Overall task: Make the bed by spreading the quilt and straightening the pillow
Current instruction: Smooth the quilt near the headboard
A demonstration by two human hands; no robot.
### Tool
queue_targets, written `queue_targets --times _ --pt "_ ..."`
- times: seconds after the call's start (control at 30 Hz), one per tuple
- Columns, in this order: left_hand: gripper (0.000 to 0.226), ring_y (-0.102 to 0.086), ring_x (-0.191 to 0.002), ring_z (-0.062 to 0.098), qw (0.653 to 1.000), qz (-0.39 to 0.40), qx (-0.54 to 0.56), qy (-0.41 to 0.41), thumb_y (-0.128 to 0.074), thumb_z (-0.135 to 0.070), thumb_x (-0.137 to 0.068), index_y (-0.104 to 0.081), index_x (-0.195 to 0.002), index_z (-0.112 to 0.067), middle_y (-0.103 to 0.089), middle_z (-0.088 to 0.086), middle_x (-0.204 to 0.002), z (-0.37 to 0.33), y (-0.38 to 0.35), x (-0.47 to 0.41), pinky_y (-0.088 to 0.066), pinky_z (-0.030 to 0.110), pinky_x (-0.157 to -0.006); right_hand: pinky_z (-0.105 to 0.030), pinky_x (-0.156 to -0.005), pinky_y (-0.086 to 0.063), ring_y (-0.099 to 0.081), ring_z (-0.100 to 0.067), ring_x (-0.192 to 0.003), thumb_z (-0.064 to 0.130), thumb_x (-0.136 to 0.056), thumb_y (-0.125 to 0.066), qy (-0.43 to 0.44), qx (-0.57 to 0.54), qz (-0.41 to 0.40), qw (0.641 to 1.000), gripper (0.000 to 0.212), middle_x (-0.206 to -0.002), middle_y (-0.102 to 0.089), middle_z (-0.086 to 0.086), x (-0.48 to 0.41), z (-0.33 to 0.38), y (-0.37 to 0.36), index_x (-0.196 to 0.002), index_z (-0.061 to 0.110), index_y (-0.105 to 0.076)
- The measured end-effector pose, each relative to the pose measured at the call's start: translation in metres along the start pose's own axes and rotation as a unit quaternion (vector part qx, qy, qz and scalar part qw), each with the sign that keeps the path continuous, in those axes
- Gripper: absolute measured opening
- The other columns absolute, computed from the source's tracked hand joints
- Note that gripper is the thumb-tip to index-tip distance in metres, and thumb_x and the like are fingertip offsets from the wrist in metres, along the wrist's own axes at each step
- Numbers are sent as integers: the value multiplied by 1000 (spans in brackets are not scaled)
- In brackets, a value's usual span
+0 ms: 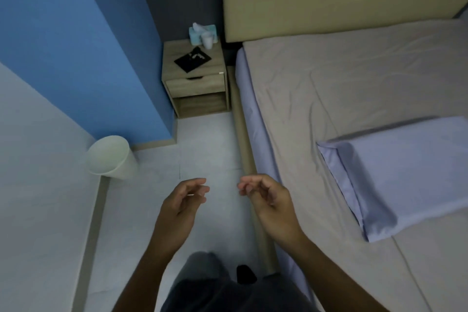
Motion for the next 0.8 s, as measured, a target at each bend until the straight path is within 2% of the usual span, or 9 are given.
queue_targets --times 0.1,0.2,0.33,0.5,0.63,0.73,0.8 --pt "24 -69 -99 4 1000 21 -2 -4 -57 -14 -97 -65 -115 -28 -72 -13 -109 -3 5 -71 -56 21 -88 -41 -86 -57 -71 -24 -90 6 -95 -54 16 3 -10 1000 22 -97 -75 -3 -72 1 -14 -104 19 -71" --pt "24 -69 -99 6 999 42 -7 -19 -57 -15 -97 -65 -115 -30 -72 -14 -108 -6 13 -150 -55 20 -87 -35 -80 -57 -71 -21 -89 -1 -97 -54 16 21 -28 999 24 -96 -74 -2 -143 -7 -27 -104 14 -70" --pt "22 -69 -99 8 998 51 11 -35 -59 -17 -97 -66 -115 -26 -72 -8 -110 -31 32 -250 -55 19 -86 -32 -84 -57 -71 -21 -89 -4 -97 -53 24 43 -50 998 22 -96 -73 -2 -234 -4 -47 -104 9 -70" --pt "20 -67 -99 7 991 128 -31 -29 -58 -25 -98 -66 -114 -35 -72 -14 -107 -59 30 -373 -55 33 -93 -24 -84 -54 -70 -20 -92 -7 -97 -52 63 83 -101 989 25 -95 -73 -2 -338 14 -57 -96 10 -71" --pt "16 -66 -101 9 985 160 -48 -35 -59 -33 -97 -66 -110 -41 -71 -14 -108 -86 14 -462 -54 36 -95 -31 -86 -55 -70 -20 -94 -7 -97 -51 59 96 -131 985 26 -96 -72 -3 -404 10 -50 -97 11 -70" --pt "20 -66 -103 12 980 181 -56 -54 -59 -49 -87 -66 -106 -47 -71 -13 -107 -115 -7 -532 -53 36 -95 -34 -88 -55 -70 -21 -95 -7 -96 -52 53 76 -152 984 23 -96 -73 -3 -461 2 -36 -96 8 -70" --pt "16 -66 -103 13 980 186 -48 -51 -62 -41 -89 -67 -103 -47 -72 -10 -106 -128 -23 -578 -53 37 -96 -34 -88 -55 -70 -22 -94 -6 -96 -53 56 73 -153 984 22 -95 -73 -1 -502 -4 -25 -95 8 -70"
Point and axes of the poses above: each hand's wrist, its own x-axis away from the middle knuckle, its own y-axis out of the back of the hand, z = x × y, the point moved 9 cm from there along -x, towards the middle knuckle
